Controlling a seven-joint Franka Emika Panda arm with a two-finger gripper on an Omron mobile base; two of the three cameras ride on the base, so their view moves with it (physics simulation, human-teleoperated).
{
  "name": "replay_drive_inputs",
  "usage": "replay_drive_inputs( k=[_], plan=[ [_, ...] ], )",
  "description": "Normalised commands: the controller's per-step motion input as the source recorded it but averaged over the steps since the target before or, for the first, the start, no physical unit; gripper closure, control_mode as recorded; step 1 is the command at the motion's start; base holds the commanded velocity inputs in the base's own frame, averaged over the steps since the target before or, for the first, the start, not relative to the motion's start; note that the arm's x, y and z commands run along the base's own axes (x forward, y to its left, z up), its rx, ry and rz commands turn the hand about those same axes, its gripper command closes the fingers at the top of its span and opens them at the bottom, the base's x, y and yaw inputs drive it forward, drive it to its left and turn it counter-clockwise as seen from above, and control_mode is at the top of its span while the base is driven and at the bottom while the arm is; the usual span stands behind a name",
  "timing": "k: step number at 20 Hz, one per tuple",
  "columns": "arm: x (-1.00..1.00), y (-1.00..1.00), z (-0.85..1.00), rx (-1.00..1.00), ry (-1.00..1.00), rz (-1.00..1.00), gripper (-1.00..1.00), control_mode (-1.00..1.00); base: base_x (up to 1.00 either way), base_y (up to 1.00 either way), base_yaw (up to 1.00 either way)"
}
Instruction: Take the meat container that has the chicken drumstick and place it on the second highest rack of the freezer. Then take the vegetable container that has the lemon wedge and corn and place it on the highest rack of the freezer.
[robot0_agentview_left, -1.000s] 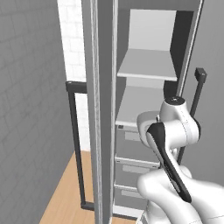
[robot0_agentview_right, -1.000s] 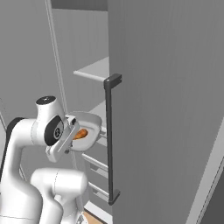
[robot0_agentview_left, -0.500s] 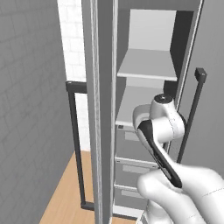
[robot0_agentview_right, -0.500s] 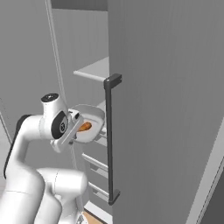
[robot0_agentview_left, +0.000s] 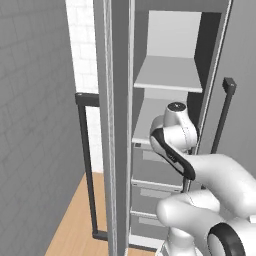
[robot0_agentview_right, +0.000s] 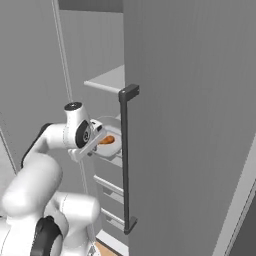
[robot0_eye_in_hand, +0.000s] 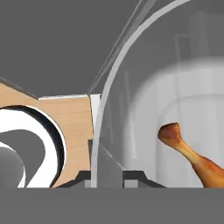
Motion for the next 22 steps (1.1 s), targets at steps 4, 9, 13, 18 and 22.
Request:
replay_drive_inputs(
  k=[4,9,13,18,22],
  plan=[
    [0.50,0.00,-0.21,0.06,-0.04,-0.06,1.00,-1.00,0.00,0.00,0.00],
    [0.55,-0.02,-0.13,0.00,-0.09,-0.01,1.00,-1.00,0.00,0.00,0.00],
    [0.59,-0.13,-0.23,0.00,-0.09,0.00,1.00,-1.00,0.00,0.00,0.00],
    [0.47,-0.28,-0.08,0.00,-0.03,0.00,1.00,-1.00,0.00,0.00,0.00],
    [0.60,-0.03,-0.01,0.00,0.00,0.00,1.00,-1.00,0.00,0.00,0.00]
  ],
)
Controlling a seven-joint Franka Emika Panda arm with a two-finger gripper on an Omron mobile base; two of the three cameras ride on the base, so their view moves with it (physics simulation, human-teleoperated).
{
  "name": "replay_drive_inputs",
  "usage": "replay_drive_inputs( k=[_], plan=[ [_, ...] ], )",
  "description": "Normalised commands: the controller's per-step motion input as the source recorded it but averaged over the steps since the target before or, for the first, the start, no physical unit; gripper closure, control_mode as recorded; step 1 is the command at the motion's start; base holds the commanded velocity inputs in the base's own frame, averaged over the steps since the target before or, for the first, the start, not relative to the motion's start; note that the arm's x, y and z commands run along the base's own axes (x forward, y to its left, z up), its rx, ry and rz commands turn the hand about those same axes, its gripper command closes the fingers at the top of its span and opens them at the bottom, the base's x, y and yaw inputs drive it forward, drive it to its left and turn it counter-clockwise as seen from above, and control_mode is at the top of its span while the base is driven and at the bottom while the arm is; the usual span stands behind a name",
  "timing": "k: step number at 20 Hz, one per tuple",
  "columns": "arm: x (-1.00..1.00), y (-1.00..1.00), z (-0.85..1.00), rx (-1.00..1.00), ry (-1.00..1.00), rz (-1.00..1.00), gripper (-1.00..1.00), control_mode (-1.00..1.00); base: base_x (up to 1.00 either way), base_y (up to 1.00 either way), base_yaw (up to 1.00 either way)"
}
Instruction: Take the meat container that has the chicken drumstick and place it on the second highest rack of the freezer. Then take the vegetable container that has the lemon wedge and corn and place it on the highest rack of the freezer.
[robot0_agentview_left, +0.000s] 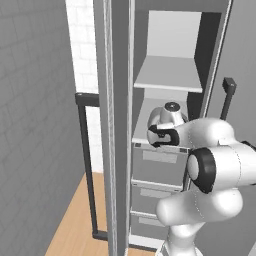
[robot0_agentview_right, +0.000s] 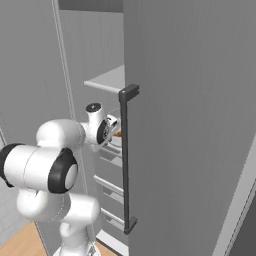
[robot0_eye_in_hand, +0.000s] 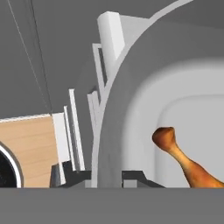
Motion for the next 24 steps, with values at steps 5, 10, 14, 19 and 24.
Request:
replay_drive_inputs(
  k=[5,10,14,19,24],
  plan=[
    [0.59,-0.23,-0.06,0.00,0.00,0.00,1.00,-1.00,0.00,0.00,0.00],
    [0.53,-0.30,-0.16,0.00,0.00,0.00,1.00,-1.00,0.00,0.00,0.00],
    [0.47,-0.30,-0.26,0.00,0.02,0.00,1.00,-1.00,0.00,0.00,0.00],
    [0.17,-0.06,-0.14,0.00,0.00,0.00,1.00,-1.00,0.00,0.00,0.00],
    [0.12,0.00,-0.12,0.00,0.00,0.00,-1.00,-1.00,0.00,0.00,0.00]
  ],
)
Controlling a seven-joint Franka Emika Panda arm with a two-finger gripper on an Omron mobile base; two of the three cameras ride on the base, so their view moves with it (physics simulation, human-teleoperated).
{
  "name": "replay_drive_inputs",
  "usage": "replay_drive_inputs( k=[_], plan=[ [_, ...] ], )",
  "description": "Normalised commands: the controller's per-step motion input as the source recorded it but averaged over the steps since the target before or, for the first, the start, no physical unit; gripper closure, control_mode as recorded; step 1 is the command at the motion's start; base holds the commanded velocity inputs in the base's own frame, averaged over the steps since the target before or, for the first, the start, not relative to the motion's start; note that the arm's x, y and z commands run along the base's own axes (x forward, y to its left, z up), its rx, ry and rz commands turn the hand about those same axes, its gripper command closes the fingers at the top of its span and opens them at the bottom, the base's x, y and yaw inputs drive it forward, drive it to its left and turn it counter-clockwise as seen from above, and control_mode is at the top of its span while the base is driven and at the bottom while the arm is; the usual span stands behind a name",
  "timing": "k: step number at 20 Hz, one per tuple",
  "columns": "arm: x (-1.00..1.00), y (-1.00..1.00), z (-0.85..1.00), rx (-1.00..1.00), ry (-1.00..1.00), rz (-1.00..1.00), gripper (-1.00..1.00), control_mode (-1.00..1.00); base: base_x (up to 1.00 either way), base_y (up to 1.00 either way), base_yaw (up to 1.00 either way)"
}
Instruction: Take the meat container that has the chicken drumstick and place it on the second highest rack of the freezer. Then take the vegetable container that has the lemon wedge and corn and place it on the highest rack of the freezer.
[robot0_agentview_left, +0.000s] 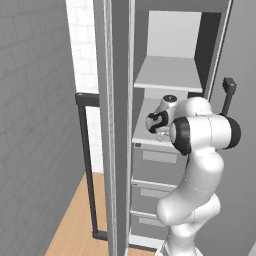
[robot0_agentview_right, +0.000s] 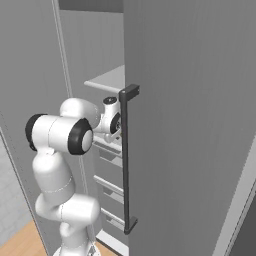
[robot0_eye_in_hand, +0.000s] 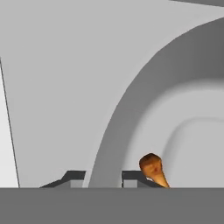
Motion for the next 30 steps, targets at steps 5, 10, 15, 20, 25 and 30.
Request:
replay_drive_inputs(
  k=[5,10,15,20,25,30],
  plan=[
    [0.03,0.00,-0.11,0.00,0.00,0.00,-1.00,-1.00,0.00,0.00,0.00],
    [0.00,-0.04,-0.01,0.00,0.00,0.00,-1.00,-1.00,0.00,0.00,0.00],
    [-0.23,-0.01,0.01,0.05,0.00,0.07,-1.00,-1.00,0.00,0.00,0.00],
    [-0.44,0.00,0.12,0.01,-0.12,0.14,-1.00,-1.00,0.00,0.00,0.00],
    [-0.38,0.04,0.30,0.00,-0.13,0.15,-1.00,-1.00,0.00,0.00,0.00],
    [-0.45,0.21,0.48,0.00,-0.02,0.08,-1.00,-1.00,0.00,0.00,0.00]
  ],
)
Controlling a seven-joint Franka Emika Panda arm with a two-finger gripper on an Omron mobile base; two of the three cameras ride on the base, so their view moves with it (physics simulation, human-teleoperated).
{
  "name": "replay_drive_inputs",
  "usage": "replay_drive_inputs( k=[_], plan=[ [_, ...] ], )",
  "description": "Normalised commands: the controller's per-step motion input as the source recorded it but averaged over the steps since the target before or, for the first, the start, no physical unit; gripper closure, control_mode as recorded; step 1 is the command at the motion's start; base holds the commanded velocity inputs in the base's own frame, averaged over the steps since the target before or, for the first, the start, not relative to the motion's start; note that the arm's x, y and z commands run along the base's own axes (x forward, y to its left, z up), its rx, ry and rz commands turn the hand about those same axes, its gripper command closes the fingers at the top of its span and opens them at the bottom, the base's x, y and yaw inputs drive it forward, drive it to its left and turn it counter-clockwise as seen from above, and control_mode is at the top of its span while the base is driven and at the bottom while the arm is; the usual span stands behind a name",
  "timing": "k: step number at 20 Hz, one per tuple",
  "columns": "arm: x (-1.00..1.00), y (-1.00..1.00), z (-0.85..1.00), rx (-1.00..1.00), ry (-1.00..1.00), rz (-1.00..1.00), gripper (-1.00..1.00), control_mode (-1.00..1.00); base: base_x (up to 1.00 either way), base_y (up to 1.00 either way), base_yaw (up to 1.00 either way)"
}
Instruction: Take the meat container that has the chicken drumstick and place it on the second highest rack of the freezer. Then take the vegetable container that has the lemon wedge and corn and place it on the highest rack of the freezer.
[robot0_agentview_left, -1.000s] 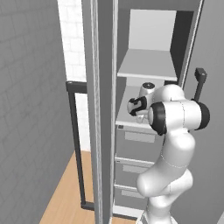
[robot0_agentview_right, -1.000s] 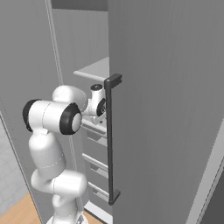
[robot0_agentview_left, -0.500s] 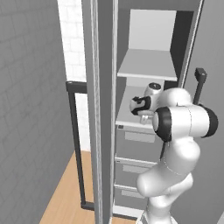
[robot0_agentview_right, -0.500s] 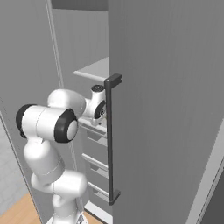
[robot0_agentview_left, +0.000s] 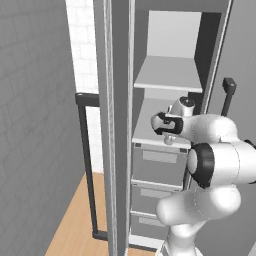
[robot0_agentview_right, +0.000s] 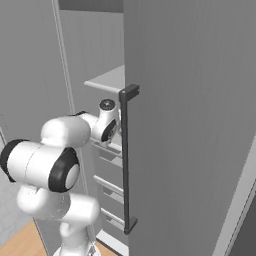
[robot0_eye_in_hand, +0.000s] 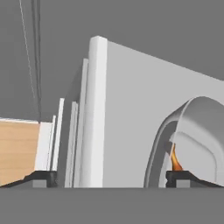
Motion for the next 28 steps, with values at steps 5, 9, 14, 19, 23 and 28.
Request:
replay_drive_inputs(
  k=[5,9,14,19,23,28],
  plan=[
    [-0.66,0.15,0.56,0.00,-0.01,0.04,-1.00,-1.00,0.00,0.00,0.00],
    [-0.92,0.13,0.15,0.00,0.09,0.00,-1.00,-1.00,0.00,0.00,0.00],
    [-0.94,0.13,0.29,-0.03,0.16,0.00,-1.00,-1.00,0.00,0.00,0.00],
    [-0.94,0.00,0.52,-0.02,0.29,0.00,-1.00,-1.00,0.00,0.00,0.00],
    [-1.00,0.09,0.26,-0.03,0.10,-0.02,-1.00,-1.00,0.00,0.00,0.00],
    [-0.70,0.24,0.02,0.00,-0.04,0.01,-1.00,-1.00,0.00,0.00,0.00]
  ],
)
